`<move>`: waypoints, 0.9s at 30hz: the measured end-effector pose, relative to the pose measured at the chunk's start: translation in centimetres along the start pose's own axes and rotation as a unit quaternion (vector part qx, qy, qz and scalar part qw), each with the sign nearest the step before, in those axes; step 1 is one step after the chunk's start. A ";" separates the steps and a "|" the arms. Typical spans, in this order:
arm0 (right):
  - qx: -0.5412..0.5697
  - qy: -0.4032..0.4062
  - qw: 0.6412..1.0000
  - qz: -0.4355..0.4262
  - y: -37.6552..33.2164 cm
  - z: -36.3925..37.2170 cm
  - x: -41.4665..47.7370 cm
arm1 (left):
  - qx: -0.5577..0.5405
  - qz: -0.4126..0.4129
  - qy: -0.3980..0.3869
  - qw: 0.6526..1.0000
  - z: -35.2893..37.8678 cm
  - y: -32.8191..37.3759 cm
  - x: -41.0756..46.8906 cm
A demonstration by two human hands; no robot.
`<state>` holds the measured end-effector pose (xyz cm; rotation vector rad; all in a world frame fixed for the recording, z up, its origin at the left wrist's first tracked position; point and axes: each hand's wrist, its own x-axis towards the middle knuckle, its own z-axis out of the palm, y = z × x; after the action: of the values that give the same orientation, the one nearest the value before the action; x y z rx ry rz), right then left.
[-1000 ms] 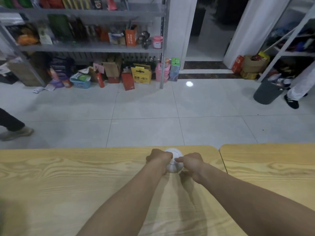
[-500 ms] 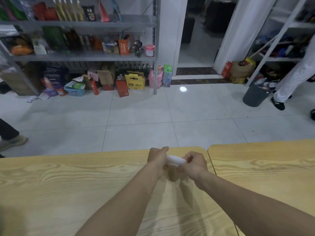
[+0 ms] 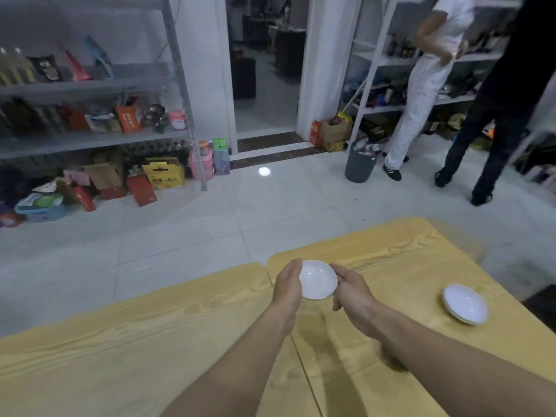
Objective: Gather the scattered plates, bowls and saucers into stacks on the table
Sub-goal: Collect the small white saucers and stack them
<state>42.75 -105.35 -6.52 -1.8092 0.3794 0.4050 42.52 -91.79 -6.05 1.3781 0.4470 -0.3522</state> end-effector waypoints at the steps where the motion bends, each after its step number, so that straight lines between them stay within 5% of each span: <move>1: -0.001 0.019 1.000 0.002 0.6 -2.8 -0.2 | 0.003 -0.009 -0.020 1.000 2.9 0.1 -0.3; 13: -0.022 0.103 0.992 0.070 10.6 -30.4 1.1 | 0.039 -0.069 -0.138 0.987 33.4 -4.8 1.9; 20: -0.038 0.062 0.993 0.093 16.4 -33.8 5.6 | 0.024 -0.109 -0.109 0.988 38.1 -8.6 5.3; 23: -0.061 0.032 0.995 0.074 20.8 -34.0 8.9 | 0.063 -0.099 -0.086 0.989 37.8 -10.3 6.5; 27: -0.092 0.016 0.992 0.087 18.2 -33.7 6.9 | 0.162 -0.077 -0.092 0.979 37.2 -11.8 6.8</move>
<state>43.27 -142.90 -16.55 -1.9711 0.5392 0.5474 46.30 -130.26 -14.66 1.6134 0.3526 -0.6977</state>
